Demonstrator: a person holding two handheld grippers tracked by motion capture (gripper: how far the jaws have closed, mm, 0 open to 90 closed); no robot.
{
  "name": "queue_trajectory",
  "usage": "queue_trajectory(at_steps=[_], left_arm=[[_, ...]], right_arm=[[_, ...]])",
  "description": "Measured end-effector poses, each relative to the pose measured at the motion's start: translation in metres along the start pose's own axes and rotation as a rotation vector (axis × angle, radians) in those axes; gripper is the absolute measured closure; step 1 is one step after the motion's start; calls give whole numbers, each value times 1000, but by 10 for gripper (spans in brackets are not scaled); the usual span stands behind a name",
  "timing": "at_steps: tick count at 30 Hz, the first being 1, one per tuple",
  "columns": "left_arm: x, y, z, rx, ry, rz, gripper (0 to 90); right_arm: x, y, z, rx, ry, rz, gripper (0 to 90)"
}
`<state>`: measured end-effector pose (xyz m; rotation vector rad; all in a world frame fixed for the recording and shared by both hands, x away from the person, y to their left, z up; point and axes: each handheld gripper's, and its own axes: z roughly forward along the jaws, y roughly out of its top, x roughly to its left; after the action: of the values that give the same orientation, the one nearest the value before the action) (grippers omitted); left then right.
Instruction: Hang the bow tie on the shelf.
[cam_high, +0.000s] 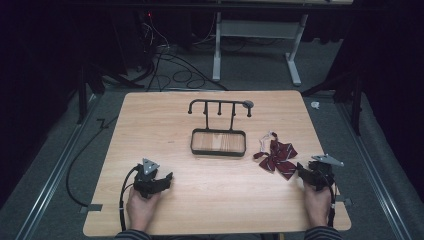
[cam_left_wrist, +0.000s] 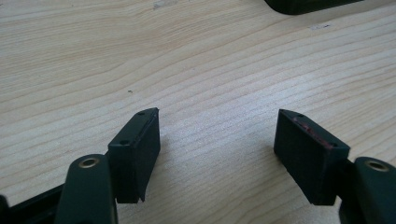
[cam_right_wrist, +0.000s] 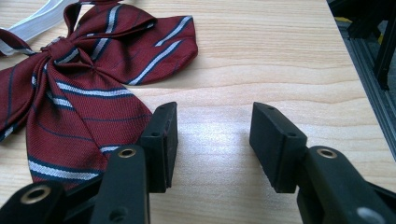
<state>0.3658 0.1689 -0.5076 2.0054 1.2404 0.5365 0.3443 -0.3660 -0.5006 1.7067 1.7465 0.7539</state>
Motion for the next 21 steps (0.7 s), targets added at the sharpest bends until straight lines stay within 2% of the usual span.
queue_trajectory(at_steps=[21], left_arm=[[0,0,0,3,-2,2,317]], right_arm=[[0,0,0,1,11,0,527]])
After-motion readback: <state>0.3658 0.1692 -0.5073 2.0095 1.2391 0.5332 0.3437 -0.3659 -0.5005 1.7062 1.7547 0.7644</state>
